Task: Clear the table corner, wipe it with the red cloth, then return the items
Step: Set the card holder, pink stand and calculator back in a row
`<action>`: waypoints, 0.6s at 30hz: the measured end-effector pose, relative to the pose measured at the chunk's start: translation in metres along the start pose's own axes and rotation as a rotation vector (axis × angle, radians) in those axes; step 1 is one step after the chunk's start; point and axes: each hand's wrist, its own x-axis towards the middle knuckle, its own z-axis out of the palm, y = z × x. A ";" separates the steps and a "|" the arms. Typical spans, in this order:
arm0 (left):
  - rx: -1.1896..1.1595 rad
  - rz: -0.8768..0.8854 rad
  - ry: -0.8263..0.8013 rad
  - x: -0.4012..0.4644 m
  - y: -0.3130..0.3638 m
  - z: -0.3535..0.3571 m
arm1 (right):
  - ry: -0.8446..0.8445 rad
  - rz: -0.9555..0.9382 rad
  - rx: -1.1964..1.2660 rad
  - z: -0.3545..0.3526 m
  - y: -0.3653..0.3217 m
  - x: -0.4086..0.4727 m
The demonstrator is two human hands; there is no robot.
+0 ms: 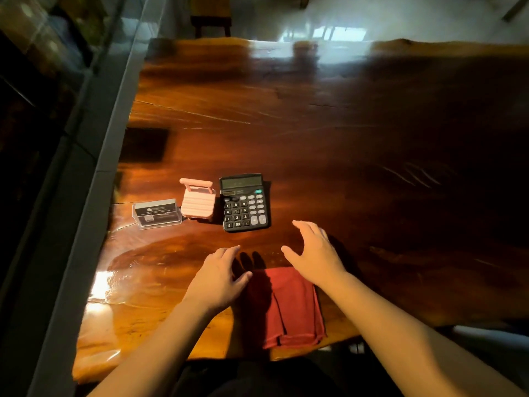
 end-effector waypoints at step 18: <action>0.223 -0.082 -0.141 0.001 0.017 0.042 | -0.285 0.038 -0.129 0.024 0.041 -0.048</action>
